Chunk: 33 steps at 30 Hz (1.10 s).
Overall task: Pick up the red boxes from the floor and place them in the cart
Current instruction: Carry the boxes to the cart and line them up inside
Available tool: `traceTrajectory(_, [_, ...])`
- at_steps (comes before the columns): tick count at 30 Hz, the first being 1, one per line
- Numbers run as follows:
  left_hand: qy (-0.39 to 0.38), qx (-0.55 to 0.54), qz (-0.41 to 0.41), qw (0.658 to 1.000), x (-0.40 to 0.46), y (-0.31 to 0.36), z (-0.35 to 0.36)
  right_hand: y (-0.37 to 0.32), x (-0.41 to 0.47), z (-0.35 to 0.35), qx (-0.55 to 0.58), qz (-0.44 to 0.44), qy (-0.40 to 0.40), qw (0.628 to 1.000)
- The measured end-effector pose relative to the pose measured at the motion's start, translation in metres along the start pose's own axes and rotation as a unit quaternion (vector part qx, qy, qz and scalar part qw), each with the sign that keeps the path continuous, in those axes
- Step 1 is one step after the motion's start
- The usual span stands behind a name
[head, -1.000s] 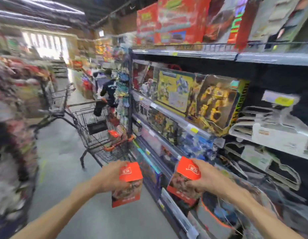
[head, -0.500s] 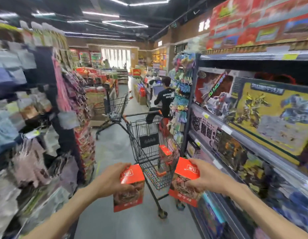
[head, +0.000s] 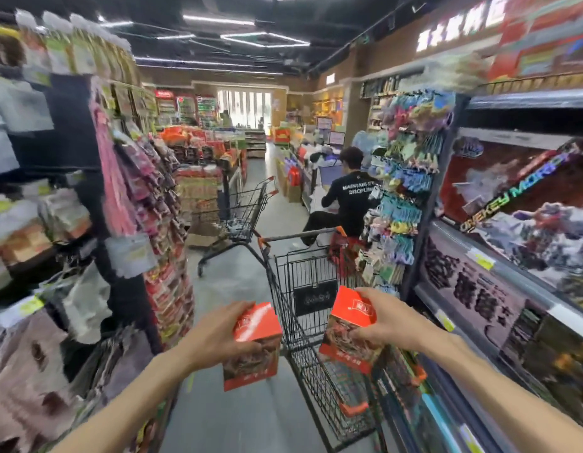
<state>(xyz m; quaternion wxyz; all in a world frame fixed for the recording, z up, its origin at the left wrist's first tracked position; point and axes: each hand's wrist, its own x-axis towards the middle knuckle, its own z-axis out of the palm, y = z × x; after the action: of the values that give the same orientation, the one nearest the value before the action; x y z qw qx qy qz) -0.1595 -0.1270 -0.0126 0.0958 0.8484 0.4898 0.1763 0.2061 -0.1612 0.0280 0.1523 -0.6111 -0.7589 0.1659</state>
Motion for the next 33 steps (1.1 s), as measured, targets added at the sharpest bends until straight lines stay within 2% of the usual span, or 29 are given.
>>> traceTrajectory(5, [-0.041, 0.031, 0.054, 0.997, 0.133, -0.072, 0.005, 0.031, 0.1, 0.003, 0.05, 0.066, 0.01, 0.997])
traceTrajectory(11, [-0.091, 0.05, 0.161, 0.981, 0.283, -0.091, 0.033, 0.082, 0.161, -0.009, 0.028, 0.15, 0.055, 0.987])
traceTrajectory(22, [-0.195, 0.029, 0.309, 0.93, 0.5, -0.045, 0.188, 0.24, 0.225, 0.026, -0.032, 0.303, 0.113, 0.946])
traceTrajectory(26, [-0.224, 0.031, 0.374, 0.899, 0.548, -0.025, 0.25, 0.276, 0.235, 0.053, -0.04, 0.372, 0.103, 0.922])
traceTrajectory(29, [-0.238, -0.008, 0.414, 0.879, 0.569, -0.01, 0.297, 0.298, 0.235, 0.076, -0.037, 0.429, 0.085, 0.898])
traceTrajectory(33, [-0.287, -0.035, 0.432, 0.855, 0.589, 0.012, 0.353, 0.321, 0.228, 0.118, -0.023, 0.494, 0.087, 0.865])
